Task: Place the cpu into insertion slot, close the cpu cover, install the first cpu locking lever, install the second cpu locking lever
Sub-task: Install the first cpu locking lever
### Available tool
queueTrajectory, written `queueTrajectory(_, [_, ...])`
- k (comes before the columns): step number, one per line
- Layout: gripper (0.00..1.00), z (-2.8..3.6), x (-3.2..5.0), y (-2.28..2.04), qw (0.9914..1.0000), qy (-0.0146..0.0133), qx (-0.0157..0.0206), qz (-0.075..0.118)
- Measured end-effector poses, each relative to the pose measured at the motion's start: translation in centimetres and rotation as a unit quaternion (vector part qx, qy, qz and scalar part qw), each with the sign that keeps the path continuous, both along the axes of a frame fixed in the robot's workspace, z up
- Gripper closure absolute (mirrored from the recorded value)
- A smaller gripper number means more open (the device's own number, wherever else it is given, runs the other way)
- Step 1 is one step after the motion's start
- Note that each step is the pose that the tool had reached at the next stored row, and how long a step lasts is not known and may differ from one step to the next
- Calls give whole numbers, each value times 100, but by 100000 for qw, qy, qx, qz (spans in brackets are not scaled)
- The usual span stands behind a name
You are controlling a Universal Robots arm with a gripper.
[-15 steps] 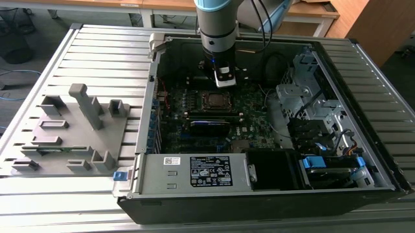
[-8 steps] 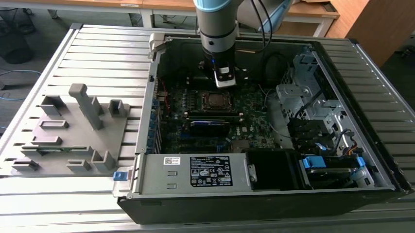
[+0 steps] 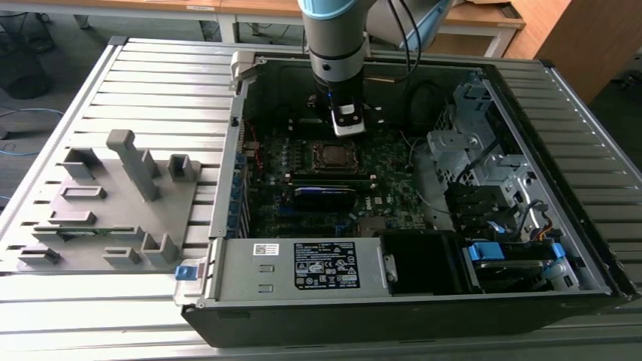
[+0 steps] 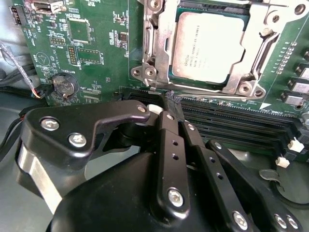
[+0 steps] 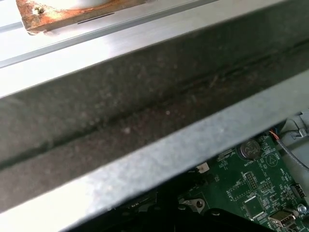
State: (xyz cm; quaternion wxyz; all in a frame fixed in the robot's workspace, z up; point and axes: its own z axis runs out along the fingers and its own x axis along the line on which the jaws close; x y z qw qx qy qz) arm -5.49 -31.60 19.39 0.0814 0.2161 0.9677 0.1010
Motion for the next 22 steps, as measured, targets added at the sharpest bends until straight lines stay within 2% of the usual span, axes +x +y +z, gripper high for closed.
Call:
queueTrajectory(4, [89, -1, -1, 0, 99999, -401, 3, 4])
queueTrajectory(11, [89, -3, -27, 1, 99997, -788, 5, 8])
queueTrajectory(22, [89, -8, -48, 8, 99995, -950, -4, 8])
